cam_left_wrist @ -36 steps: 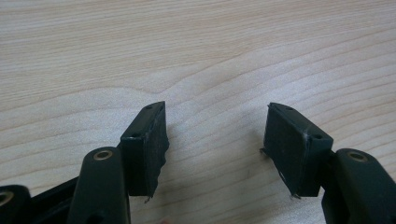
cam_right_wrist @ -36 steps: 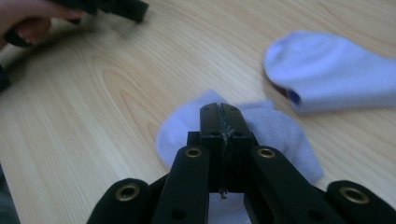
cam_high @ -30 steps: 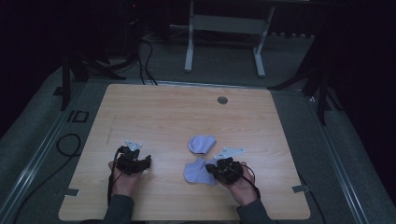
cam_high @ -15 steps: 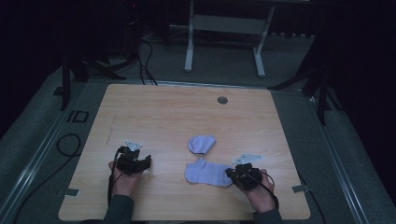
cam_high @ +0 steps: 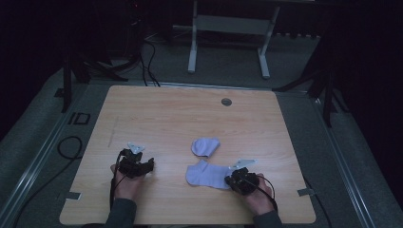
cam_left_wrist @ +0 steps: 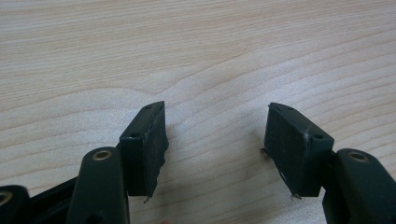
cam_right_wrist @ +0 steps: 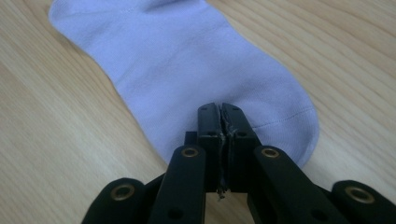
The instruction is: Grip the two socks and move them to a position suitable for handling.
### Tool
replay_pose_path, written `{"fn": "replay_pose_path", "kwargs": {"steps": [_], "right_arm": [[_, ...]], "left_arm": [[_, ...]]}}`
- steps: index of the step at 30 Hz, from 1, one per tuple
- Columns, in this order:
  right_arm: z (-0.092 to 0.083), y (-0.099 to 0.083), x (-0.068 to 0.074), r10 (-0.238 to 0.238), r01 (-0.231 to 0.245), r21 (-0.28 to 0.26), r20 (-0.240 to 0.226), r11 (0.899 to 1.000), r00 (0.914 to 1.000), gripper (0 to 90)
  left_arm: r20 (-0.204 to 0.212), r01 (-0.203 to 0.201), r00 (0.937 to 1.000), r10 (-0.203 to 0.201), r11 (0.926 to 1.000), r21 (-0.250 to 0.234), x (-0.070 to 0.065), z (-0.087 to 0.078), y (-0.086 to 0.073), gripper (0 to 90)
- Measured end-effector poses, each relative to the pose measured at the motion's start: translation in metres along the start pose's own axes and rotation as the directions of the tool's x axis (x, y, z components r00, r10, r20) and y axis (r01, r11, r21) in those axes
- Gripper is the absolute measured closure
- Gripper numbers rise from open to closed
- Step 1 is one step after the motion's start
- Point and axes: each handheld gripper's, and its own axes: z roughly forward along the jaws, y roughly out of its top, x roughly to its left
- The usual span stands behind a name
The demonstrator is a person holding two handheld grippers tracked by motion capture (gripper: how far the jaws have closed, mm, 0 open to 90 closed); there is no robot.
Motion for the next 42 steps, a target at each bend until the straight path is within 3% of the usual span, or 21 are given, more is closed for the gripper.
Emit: {"fn": "replay_pose_path", "kwargs": {"steps": [8, 15, 18, 23, 29, 36, 42], "right_arm": [[0.014, 0.019, 0.005, -0.058, 0.058, -0.004, -0.032, 0.998, 0.9978, 87.9], [0.02, 0.035, 0.011, -0.118, 0.119, 0.025, -0.037, 0.993, 0.9923, 86.9], [0.015, 0.046, 0.015, -0.122, 0.121, -0.01, -0.047, 0.993, 0.9914, 86.9], [0.009, 0.078, 0.021, -0.156, 0.155, -0.06, -0.022, 0.986, 0.9875, 86.9], [0.029, 0.111, 0.02, -0.135, 0.135, -0.075, 0.0, 0.988, 0.9908, 86.9], [0.054, 0.142, 0.023, -0.134, 0.135, -0.053, 0.021, 0.99, 0.9908, 83.5], [0.071, 0.155, 0.019, -0.104, 0.105, -0.027, 0.034, 0.994, 0.994, 74.5]], "left_arm": [[0.0, 0.0, 1.0, 0.0, 1.0, 0.002, 0.0, 0.0, 0.0, 39.3], [0.001, -0.001, 1.0, 0.001, 1.0, 0.002, 0.0, 0.0, 0.0, 39.2], [0.001, -0.002, 1.0, 0.002, 1.0, 0.002, 0.0, 0.0, 0.0, 39.2], [0.002, -0.003, 1.0, 0.003, 1.0, 0.003, 0.0, 0.0, 0.0, 39.1], [0.003, 0.0, 1.0, 0.0, 1.0, 0.0, 0.0, 0.0, 0.0, 39.0], [0.003, -0.005, 1.0, 0.005, 1.0, 0.002, 0.0, 0.0, 0.0, 39.0], [0.004, -0.005, 1.0, 0.005, 1.0, 0.004, 0.0, 0.0, 0.001, 39.0]]}}
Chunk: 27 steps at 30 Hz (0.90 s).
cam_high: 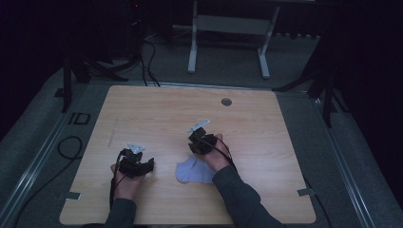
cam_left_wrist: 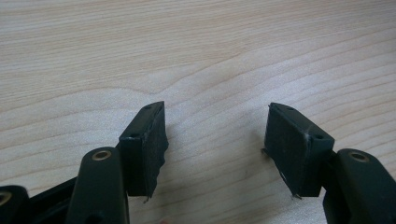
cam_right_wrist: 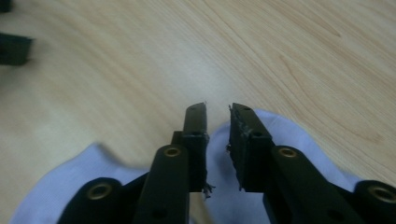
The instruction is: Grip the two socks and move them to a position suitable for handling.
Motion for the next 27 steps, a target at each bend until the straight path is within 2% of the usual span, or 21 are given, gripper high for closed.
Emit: {"fn": "replay_pose_path", "kwargs": {"steps": [1, 3, 6, 7, 8, 16, 21, 27], "right_arm": [[0.01, 0.003, -0.007, 0.036, -0.037, 0.029, 0.013, 0.999, 0.9993, 69.4], [0.018, 0.004, -0.012, 0.068, -0.068, 0.052, 0.012, 0.996, 0.9976, 66.4], [0.023, 0.004, -0.016, 0.096, -0.095, 0.066, -0.001, 0.993, 0.9954, 64.5], [0.028, 0.004, -0.018, 0.127, -0.125, 0.075, -0.016, 0.989, 0.9918, 62.7], [0.028, 0.004, -0.018, 0.138, -0.136, 0.076, -0.021, 0.988, 0.9903, 62.3], [0.032, 0.008, -0.012, 0.121, -0.118, 0.077, -0.044, 0.99, 0.9916, 60.3], [0.026, 0.01, -0.011, 0.138, -0.136, 0.036, -0.037, 0.99, 0.9898, 64.4], [0.037, 0.008, -0.01, 0.149, -0.144, 0.085, -0.061, 0.986, 0.9869, 64.6]], "left_arm": [[0.0, 0.0, 1.0, 0.0, 1.0, 0.0, 0.0, 0.0, 0.0, 39.0], [0.001, -0.003, 1.0, 0.003, 1.0, 0.001, 0.0, 0.0, 0.0, 39.0], [0.001, -0.001, 1.0, 0.001, 1.0, 0.0, 0.0, 0.0, 0.0, 39.0], [0.001, -0.001, 1.0, 0.001, 1.0, 0.0, 0.0, 0.0, 0.0, 39.0], [0.001, -0.002, 1.0, 0.002, 1.0, 0.0, 0.0, 0.0, 0.0, 39.0], [0.002, -0.003, 1.0, 0.003, 1.0, 0.001, 0.0, 0.0, 0.0, 39.0], [0.002, -0.003, 1.0, 0.003, 1.0, 0.002, 0.0, 0.0, 0.0, 39.0], [0.003, -0.002, 1.0, 0.002, 1.0, 0.001, -0.001, 0.0, 0.0, 39.0]]}}
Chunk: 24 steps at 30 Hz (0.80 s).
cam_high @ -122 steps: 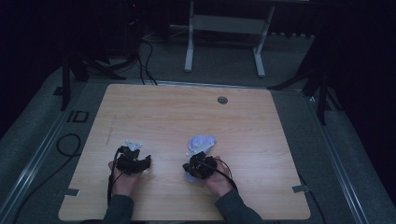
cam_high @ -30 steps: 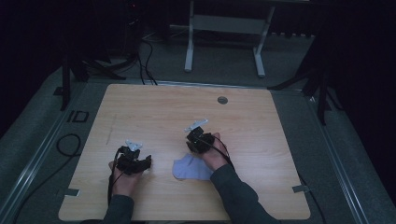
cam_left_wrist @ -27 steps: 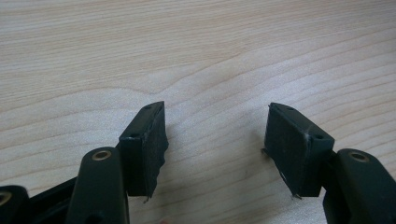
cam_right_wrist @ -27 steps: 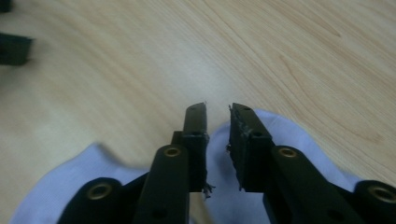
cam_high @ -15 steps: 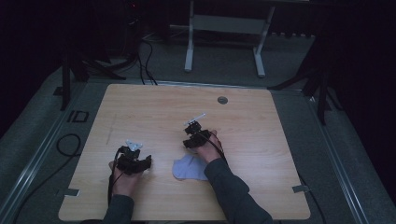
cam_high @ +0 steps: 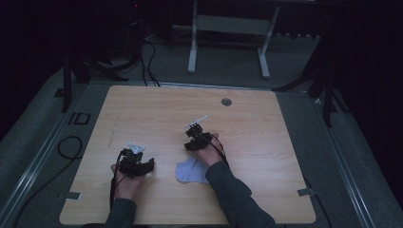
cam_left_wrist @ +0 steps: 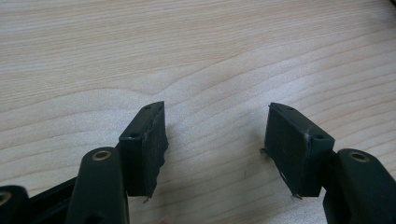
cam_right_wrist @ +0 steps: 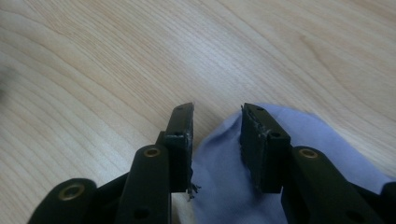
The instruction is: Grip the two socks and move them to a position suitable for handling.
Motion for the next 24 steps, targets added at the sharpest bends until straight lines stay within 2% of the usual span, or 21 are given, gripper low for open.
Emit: {"fn": "replay_pose_path", "kwargs": {"steps": [2, 6, 10, 12, 21, 24], "right_arm": [[0.002, 0.001, 0.002, -0.009, 0.009, 0.006, 0.005, 1.0, 0.9999, 66.1], [0.003, 0.002, 0.008, -0.055, 0.054, 0.022, 0.055, 0.998, 0.997, 77.5], [0.003, 0.004, 0.009, -0.077, 0.075, 0.038, 0.06, 0.996, 0.9952, 85.8], [0.003, 0.003, 0.012, -0.108, 0.106, 0.034, 0.068, 0.994, 0.9918, 87.1], [-0.009, 0.002, 0.02, -0.165, 0.164, 0.006, 0.023, 0.986, 0.9861, 87.4], [-0.018, 0.002, 0.019, -0.164, 0.164, -0.015, 0.011, 0.986, 0.9864, 87.5]], "left_arm": [[0.0, -0.001, 1.0, 0.001, 1.0, 0.0, 0.0, 0.0, 0.0, 38.9], [0.0, 0.002, 1.0, -0.002, 1.0, -0.003, 0.0, 0.0, 0.0, 38.9], [0.0, 0.002, 1.0, -0.002, 1.0, -0.003, -0.001, 0.0, 0.0, 38.9], [0.001, 0.002, 1.0, -0.002, 1.0, -0.003, -0.001, 0.0, 0.0, 38.9], [0.001, -0.001, 1.0, 0.001, 1.0, -0.002, 0.0, 0.0, 0.0, 38.8], [0.001, -0.001, 1.0, 0.001, 1.0, -0.001, 0.0, 0.0, 0.0, 38.8]]}}
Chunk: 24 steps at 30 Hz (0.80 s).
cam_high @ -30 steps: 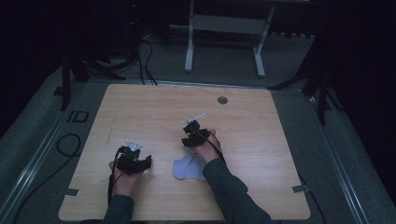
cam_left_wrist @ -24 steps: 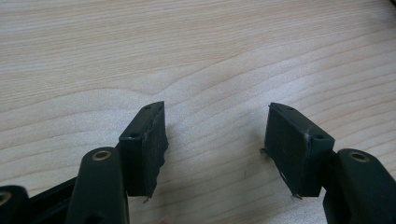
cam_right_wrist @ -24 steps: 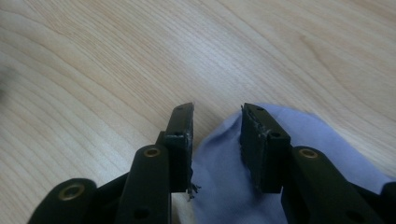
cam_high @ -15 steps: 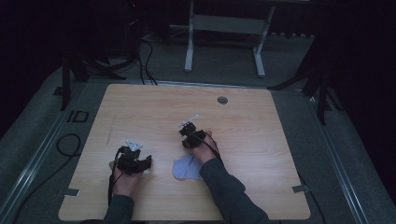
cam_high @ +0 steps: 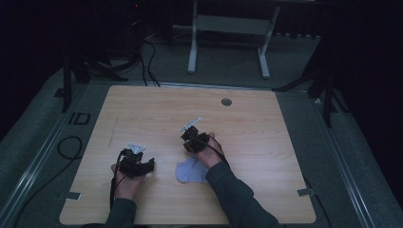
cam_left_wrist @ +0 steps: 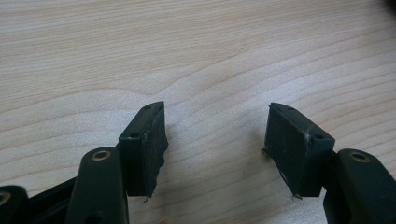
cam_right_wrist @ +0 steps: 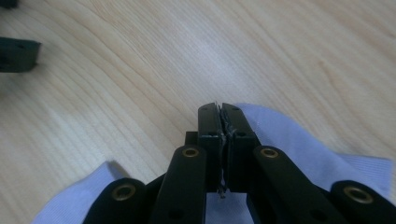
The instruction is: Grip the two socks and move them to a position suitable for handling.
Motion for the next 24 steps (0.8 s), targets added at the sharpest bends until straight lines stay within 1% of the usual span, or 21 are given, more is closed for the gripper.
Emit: {"fn": "replay_pose_path", "kwargs": {"steps": [3, 5, 8, 10, 17, 21, 24], "right_arm": [[-0.009, -0.001, -0.005, -0.003, 0.003, -0.017, -0.001, 1.0, 1.0, 87.5], [-0.014, -0.002, -0.008, 0.005, -0.006, -0.021, -0.012, 1.0, 0.9999, 87.5], [-0.02, -0.004, -0.012, 0.013, -0.013, -0.032, -0.009, 0.999, 0.9999, 87.9], [-0.025, -0.006, -0.015, 0.018, -0.019, -0.041, -0.016, 0.999, 0.9997, 87.9], [-0.041, -0.015, -0.022, 0.025, -0.025, -0.064, -0.005, 0.998, 0.9997, 87.9], [-0.05, -0.023, -0.027, 0.045, -0.044, -0.088, 0.006, 0.995, 0.999, 87.9], [-0.054, -0.028, -0.031, 0.054, -0.053, -0.098, 0.004, 0.994, 0.9985, 87.9]], "left_arm": [[0.0, 0.001, 1.0, -0.001, 1.0, 0.0, 0.0, 0.0, 0.0, 38.8], [0.0, 0.001, 1.0, -0.001, 1.0, 0.0, 0.0, 0.0, 0.0, 38.8], [0.0, 0.002, 1.0, -0.002, 1.0, -0.002, 0.0, 0.0, 0.0, 38.8], [0.0, 0.002, 1.0, -0.002, 1.0, -0.002, 0.0, 0.0, 0.0, 38.8], [-0.001, 0.004, 1.0, -0.004, 1.0, -0.004, 0.0, 0.0, 0.0, 38.8], [-0.001, 0.002, 1.0, -0.002, 1.0, -0.002, 0.0, 0.0, 0.0, 38.8], [-0.001, 0.003, 1.0, -0.003, 1.0, -0.002, 0.0, 0.0, 0.0, 38.7]]}}
